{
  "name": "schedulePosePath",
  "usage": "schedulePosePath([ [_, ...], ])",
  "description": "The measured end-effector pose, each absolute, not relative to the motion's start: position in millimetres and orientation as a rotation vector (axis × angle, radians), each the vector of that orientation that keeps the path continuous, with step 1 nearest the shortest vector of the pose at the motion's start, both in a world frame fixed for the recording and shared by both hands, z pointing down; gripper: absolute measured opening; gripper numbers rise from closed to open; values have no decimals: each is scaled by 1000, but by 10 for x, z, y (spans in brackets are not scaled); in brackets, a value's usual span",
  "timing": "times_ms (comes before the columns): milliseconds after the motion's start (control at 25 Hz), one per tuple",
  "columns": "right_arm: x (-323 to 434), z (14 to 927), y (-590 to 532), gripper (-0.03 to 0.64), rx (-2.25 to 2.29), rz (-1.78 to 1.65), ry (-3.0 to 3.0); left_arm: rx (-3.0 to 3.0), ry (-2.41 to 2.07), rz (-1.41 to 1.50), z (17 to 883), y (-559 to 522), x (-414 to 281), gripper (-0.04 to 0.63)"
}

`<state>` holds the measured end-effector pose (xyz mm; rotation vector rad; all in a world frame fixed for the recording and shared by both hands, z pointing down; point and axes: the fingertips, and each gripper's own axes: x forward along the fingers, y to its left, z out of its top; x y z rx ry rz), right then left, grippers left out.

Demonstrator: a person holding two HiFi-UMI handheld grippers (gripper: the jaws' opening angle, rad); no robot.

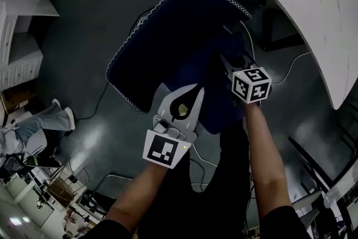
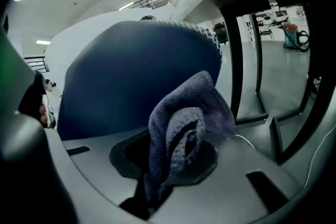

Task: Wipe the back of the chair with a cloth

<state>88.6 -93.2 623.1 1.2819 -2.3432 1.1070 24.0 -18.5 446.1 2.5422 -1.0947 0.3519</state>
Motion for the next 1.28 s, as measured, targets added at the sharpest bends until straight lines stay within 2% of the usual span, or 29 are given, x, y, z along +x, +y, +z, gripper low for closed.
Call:
schedulePosePath([
  [360,850,7112,-1274,83,1374,1197,-2240,2500,-1109,388,4870,-136,83,8],
  [880,586,7202,-1303,83,1306,1175,-2262,2479,-1132,372,5216,-382,25,8],
  [1280,44,7241,-904,83,1204,1255,-2255,2459,-1141,365,5176,-375,-131,8],
])
